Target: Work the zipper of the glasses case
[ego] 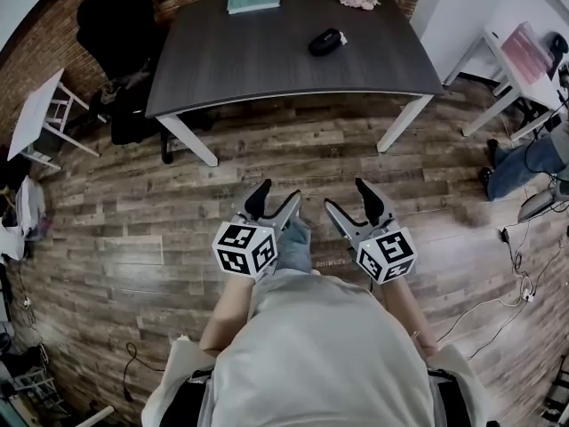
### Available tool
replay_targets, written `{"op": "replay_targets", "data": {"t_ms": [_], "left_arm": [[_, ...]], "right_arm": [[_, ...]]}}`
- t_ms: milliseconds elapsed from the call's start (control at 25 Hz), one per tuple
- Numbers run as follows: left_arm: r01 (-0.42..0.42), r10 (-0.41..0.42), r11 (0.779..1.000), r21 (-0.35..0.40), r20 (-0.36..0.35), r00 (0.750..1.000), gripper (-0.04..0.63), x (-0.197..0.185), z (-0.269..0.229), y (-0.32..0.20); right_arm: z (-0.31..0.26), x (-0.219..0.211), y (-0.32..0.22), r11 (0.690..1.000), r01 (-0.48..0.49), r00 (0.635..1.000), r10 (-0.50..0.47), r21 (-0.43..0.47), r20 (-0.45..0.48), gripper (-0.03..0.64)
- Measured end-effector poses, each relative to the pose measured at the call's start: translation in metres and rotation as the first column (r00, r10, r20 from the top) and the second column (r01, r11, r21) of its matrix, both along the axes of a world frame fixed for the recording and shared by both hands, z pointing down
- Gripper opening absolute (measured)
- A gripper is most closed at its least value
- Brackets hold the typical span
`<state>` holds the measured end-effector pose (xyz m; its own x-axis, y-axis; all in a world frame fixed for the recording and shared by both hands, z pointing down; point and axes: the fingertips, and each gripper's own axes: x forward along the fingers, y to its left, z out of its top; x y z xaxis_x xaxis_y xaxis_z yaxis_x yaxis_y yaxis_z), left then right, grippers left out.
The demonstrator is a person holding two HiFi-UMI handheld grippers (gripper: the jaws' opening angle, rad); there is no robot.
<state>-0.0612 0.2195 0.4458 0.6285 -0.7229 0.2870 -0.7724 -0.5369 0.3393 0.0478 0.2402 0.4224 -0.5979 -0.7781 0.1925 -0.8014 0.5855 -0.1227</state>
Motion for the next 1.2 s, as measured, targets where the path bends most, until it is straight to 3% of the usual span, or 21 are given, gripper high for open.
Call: {"op": "replay_targets", "data": {"t_ms": [680,1200], "left_arm": [[-0.046,0.046,0.999,0.018,0.015,0.999,0.285,-0.012,-0.016,-0.228],[-0.090,0.090,0.996,0.003,0.020,0.996,0.285,-0.030,-0.011,-0.344]], "right_arm": [[-0.026,-0.015,-0.219,0.999,-0.044,0.999,0.044,0.032,-0.016,0.318],[-0.025,-0.033,-0.334,0.995,-0.090,0.996,0.090,0.035,0.006,0.318]]}}
